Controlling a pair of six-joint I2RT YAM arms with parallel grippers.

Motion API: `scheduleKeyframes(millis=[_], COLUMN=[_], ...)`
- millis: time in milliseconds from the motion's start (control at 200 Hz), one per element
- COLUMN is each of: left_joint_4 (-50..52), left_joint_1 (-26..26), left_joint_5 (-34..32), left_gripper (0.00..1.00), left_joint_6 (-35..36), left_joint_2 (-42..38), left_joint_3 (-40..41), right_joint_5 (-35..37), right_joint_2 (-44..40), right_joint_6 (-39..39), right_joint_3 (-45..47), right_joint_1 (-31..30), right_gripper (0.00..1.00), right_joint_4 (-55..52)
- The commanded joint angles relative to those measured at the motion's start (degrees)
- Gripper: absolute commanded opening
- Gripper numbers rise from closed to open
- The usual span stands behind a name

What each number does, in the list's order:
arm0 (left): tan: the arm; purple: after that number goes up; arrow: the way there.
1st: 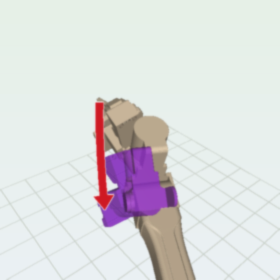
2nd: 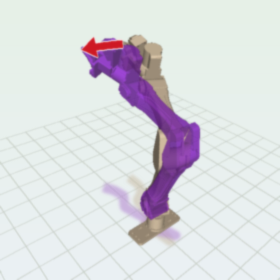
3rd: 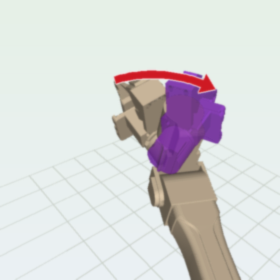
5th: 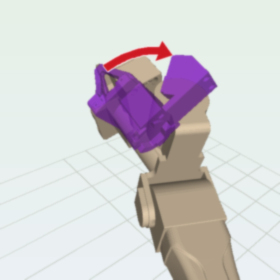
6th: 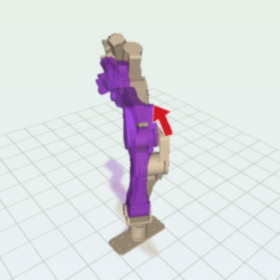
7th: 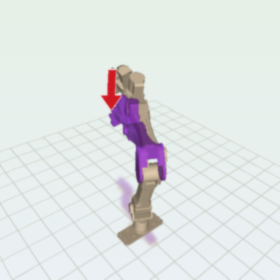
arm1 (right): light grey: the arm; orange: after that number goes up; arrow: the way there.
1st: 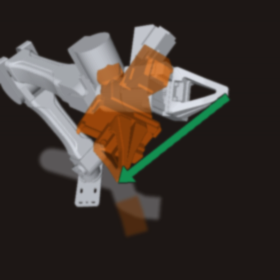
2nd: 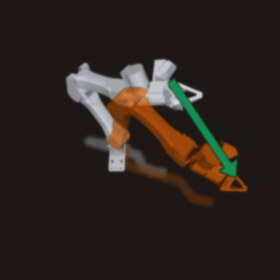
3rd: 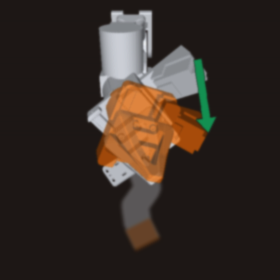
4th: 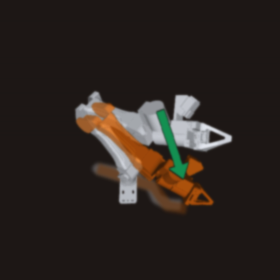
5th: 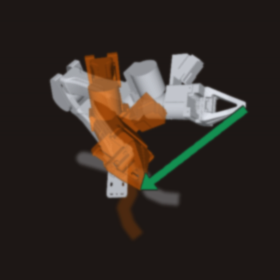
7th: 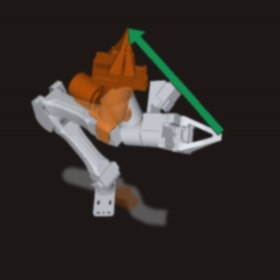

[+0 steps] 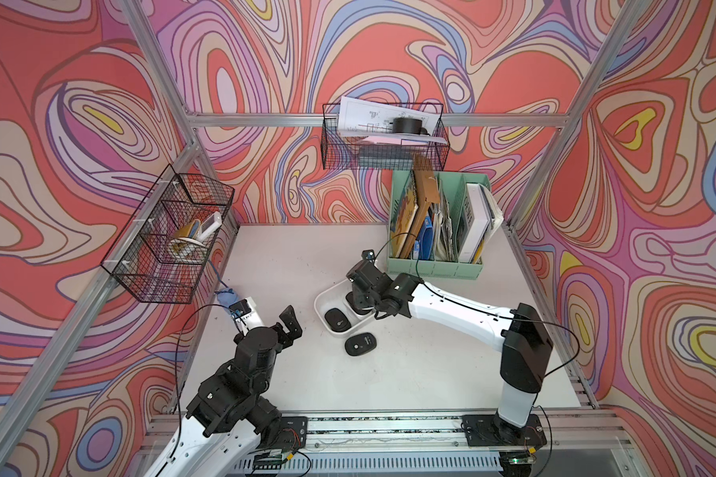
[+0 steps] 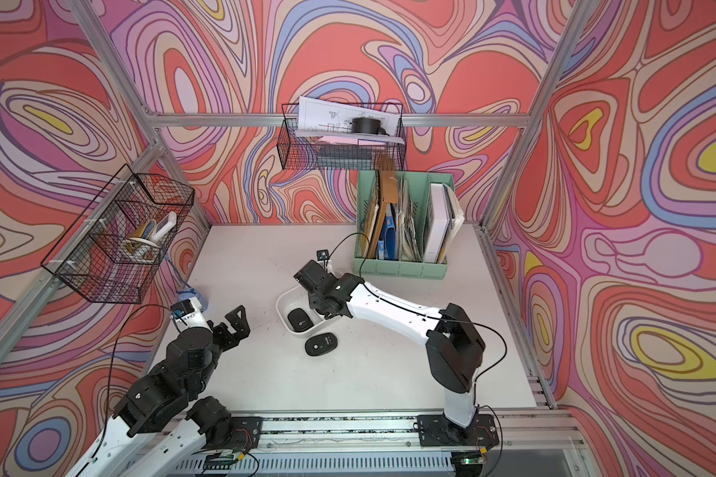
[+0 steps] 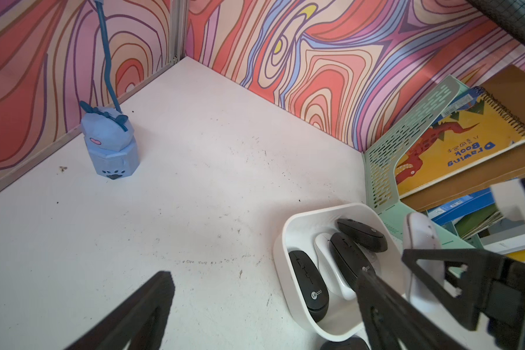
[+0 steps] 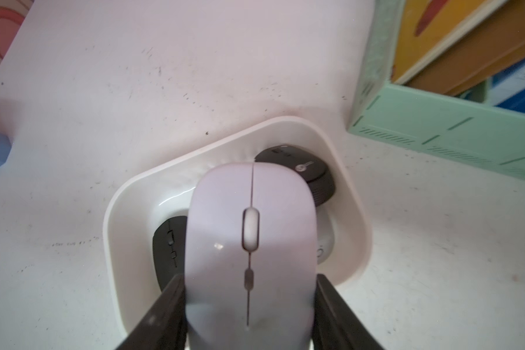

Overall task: Put the mouse in the storage box
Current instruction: Place the mouse in the storage box.

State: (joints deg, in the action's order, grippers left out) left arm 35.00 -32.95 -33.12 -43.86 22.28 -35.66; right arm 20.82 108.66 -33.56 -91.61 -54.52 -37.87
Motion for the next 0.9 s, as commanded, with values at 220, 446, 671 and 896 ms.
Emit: scheduleKeyframes(millis=[220,446,671,896], left_joint_4=[4.37,4.47,4.84,4.9], left_joint_1=[0.29,0.34,0.32,0.26], left_joint_5=[-3.35,-3.4,-3.95,-3.78], left_gripper=[0.99,0.99,0.99,0.99], left_joint_6=[-1.58,-1.65,-1.67,-1.74], left_joint_2=[-2.09,-2.25,-2.52,-2.43], left_joint_3=[0.74,1.22,1.43,1.56], right_joint_5=[-3.89,-2.97,-5.14,-8.14], right_joint_2=[12.84,18.14,21.02,22.25], right_joint_6=[4.89,6.01,6.27,5.88], right_joint_3=[-12.38,-17.7,-19.51,-19.57], right_joint_1=[-3.4,-3.4,-3.4,-3.4], right_gripper=[0.49,0.51,0.52,0.58], right_joint_4=[-2.7,-5.58,-5.93,-4.97])
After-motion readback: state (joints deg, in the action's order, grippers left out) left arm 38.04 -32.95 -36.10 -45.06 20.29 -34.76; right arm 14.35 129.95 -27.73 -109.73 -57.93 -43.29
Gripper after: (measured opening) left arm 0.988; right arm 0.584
